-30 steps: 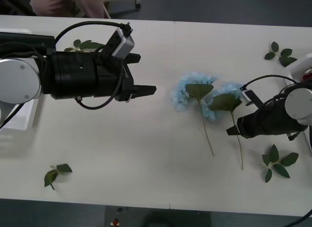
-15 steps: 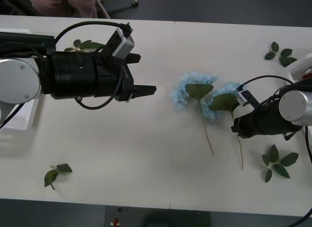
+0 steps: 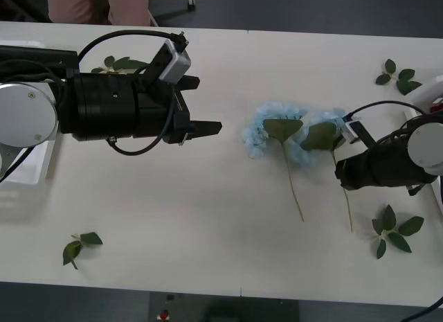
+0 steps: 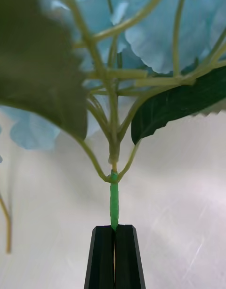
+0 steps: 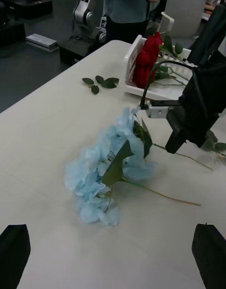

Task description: Put the red flowers into the right box and the blue flowers into the left box

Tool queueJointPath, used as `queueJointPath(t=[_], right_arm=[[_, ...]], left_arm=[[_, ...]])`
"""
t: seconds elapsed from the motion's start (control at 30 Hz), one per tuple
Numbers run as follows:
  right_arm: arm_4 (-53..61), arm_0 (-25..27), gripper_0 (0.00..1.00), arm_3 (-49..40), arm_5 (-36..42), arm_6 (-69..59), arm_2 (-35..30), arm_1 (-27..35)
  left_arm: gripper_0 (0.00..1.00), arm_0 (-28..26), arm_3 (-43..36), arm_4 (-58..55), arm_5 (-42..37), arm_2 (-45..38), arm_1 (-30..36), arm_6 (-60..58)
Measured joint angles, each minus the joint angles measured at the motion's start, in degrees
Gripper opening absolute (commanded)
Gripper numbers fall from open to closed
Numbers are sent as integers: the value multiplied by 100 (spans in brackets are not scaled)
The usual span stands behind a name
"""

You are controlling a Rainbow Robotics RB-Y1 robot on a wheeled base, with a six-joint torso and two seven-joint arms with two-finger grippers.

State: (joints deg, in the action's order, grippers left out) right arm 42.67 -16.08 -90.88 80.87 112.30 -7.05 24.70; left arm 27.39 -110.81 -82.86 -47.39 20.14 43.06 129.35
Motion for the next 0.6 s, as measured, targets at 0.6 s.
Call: queueJointPath(t=[0.6], right_arm=[[4238, 5, 0, -955, 996, 2, -1759, 341]], left_arm=[[100, 0, 0, 0, 0, 0, 0, 0]])
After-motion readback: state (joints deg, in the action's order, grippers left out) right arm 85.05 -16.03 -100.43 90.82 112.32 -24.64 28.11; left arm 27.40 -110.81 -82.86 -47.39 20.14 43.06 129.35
